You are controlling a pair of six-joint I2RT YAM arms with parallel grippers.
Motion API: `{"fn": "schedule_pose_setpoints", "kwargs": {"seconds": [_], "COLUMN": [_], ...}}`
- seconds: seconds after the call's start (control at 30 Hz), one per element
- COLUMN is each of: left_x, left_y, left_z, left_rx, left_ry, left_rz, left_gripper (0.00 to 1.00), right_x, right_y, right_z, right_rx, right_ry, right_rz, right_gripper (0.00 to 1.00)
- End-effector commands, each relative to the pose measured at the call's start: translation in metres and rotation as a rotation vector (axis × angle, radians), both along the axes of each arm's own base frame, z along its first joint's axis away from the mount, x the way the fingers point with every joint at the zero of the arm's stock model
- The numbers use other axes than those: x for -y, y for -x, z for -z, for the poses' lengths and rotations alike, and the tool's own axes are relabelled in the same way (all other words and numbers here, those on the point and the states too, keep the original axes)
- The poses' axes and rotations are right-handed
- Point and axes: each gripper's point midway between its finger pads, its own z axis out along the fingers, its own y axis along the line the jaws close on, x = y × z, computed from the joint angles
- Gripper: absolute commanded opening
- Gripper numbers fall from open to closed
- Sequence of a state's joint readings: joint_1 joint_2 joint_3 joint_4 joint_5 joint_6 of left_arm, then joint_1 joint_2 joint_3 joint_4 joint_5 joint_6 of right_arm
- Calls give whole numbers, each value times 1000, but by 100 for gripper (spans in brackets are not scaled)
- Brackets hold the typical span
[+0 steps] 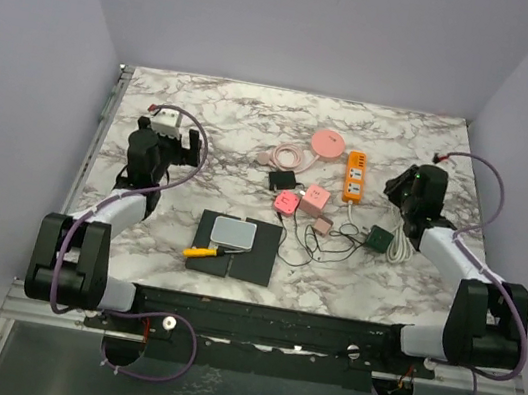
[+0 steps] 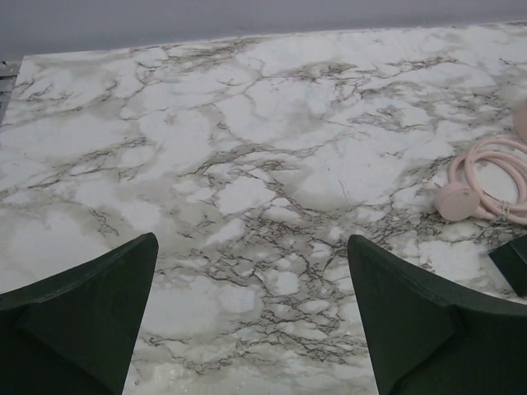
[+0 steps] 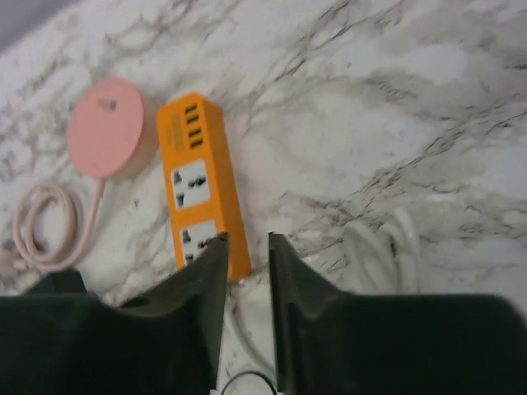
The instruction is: Insert the plug
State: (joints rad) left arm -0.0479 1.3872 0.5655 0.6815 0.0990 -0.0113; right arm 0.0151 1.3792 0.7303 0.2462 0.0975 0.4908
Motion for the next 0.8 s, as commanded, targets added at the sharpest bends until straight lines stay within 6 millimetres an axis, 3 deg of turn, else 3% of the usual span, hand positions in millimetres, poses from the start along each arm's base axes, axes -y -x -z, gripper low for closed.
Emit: {"fn": "schedule_pose_setpoints", "kwargs": {"seconds": [0.0, 0.1, 0.27, 0.4, 0.6, 0.77], "left_x": [16, 21, 21, 19, 20, 17], "left_y": [22, 28, 37, 43, 53, 58], "left_z": [17, 10, -4, -10, -11, -14], "left_rx": [-218, -265, -301, -296, -339, -350], "left_ry": [19, -17, -44, -63, -73, -102], "left_rz": [99, 149, 169, 169, 188, 193], "left_gripper": [97, 90, 79, 69, 51, 48], "right_x": [-51, -82, -130, -176, -240, -274], "right_y": [52, 83, 132, 165, 187, 202], "right_z": [32, 36, 42, 59, 81, 97], "right_rx": [-210, -238, -285, -355, -414, -433], "right_ry": [61, 105, 95, 86, 77, 173], "right_rz": [-106, -167, -306, -438, -620, -720], "right_gripper": [19, 7, 2, 1, 1, 1]}}
